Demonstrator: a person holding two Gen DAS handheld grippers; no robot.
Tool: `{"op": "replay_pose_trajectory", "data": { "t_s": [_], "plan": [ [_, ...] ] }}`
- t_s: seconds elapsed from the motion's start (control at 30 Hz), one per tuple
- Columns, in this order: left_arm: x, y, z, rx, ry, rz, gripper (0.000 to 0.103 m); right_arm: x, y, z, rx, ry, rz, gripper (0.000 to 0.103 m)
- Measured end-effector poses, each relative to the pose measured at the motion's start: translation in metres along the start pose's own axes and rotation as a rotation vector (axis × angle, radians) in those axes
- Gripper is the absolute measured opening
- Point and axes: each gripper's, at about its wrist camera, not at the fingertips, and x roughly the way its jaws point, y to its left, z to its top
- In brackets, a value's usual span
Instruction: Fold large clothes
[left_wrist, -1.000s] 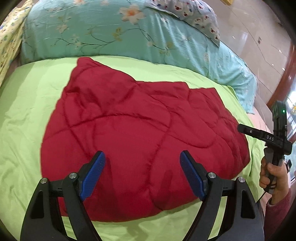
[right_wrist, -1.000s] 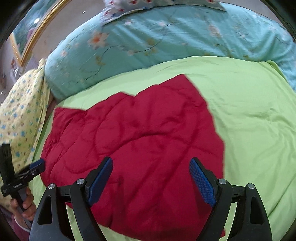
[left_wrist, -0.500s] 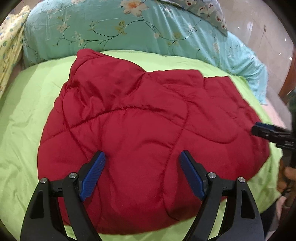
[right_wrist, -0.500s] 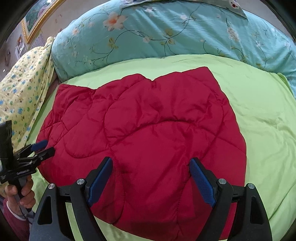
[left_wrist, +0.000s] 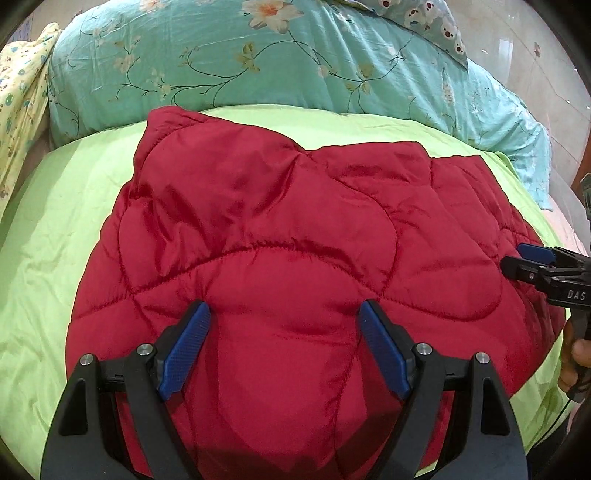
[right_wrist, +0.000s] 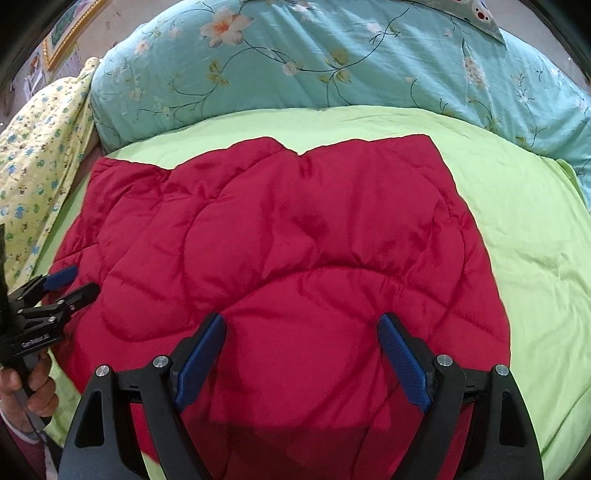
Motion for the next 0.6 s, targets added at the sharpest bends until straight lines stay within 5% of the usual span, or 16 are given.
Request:
{"op": "replay_pose_trajectory", "data": {
  "t_s": [0.6],
  "plan": [
    [0.046,0.012,0.027,-0.091,0.057,0.011,0.084,0.047,-0.043,0.036,0.141,0.013,-0.01,0.087]
  ]
}}
